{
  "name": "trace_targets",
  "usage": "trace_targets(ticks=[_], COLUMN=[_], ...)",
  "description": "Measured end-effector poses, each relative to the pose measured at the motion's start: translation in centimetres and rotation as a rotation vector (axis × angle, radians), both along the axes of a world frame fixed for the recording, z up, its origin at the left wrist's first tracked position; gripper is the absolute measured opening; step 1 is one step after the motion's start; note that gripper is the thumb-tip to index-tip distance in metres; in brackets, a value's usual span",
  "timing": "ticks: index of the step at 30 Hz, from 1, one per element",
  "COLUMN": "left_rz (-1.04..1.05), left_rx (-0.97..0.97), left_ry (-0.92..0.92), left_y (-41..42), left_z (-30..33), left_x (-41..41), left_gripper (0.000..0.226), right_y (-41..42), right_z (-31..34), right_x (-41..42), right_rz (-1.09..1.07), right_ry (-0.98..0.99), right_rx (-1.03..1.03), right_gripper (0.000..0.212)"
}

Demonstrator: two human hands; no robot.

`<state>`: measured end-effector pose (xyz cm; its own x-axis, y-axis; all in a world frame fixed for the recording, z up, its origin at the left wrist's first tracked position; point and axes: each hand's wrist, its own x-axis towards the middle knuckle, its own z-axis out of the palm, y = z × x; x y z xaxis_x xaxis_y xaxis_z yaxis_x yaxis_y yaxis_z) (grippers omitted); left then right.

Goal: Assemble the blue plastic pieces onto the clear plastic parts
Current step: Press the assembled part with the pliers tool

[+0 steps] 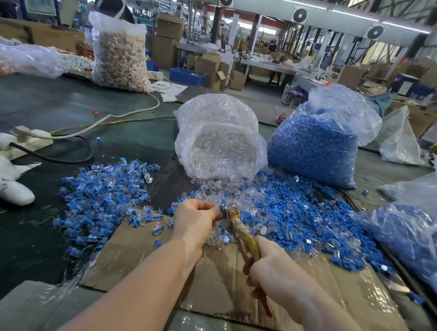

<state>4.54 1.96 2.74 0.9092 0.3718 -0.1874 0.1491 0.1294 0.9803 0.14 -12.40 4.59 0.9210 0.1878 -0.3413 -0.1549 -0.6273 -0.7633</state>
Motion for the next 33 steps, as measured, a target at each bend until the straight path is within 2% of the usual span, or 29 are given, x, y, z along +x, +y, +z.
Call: trace_targets(ticks=[3, 6, 10, 16, 20, 24, 25, 27, 30, 33], left_rz=[0.009, 0.005, -0.002, -0.048, -0.034, 0.031, 0.056, 0.123, 0.217, 0.315], left_rx=[-0.018, 0.003, 0.101, 0.078, 0.058, 0.039, 0.087, 0.303, 0.704, 1.015], left_ry=[0.002, -0.013, -0.042, 0.006, 0.025, 0.033, 0.022, -0.003, -0.003, 0.068], left_y=[0.2, 0.8, 1.4, 1.8, 1.7, 2.4, 2.8, 3.8, 6.1, 8.7], left_z=[0.0, 0.1, 0.2, 0.1, -0.3, -0.6, -0.8, -1.2, -1.8, -2.5], left_x=[0.1, -0.1, -0.3, -0.2, -0.2, -0.2, -0.1, 0.1, 0.1, -0.1], left_gripper=[0.005, 0.004, 0.006, 0.005, 0.006, 0.009, 0.01, 0.012, 0.009, 0.016], right_y=[0.0, -0.3, -0.2, -0.2, 0.2, -0.8, -1.1, -1.5, -2.7, -4.8], right_z=[0.5, 0.7, 0.6, 0.9, 0.6, 0.8, 0.8, 0.7, 0.0, -1.4], right_x=[-0.3, -0.3, -0.1, -0.3, -0.4, -0.4, -0.3, 0.3, 1.7, 3.1], right_rz=[-0.025, -0.092, -0.087, -0.005, 0.092, -0.021, -0.065, -0.137, -0.255, -0.381], right_ry=[0.048, 0.07, -0.02, 0.063, -0.146, 0.085, 0.074, -0.048, -0.313, -0.404], right_rx=[0.135, 0.283, 0.233, 0.281, 0.075, 0.433, 0.448, 0.361, 0.08, -0.22], right_gripper=[0.023, 0.041, 0.053, 0.039, 0.044, 0.053, 0.054, 0.053, 0.051, 0.056])
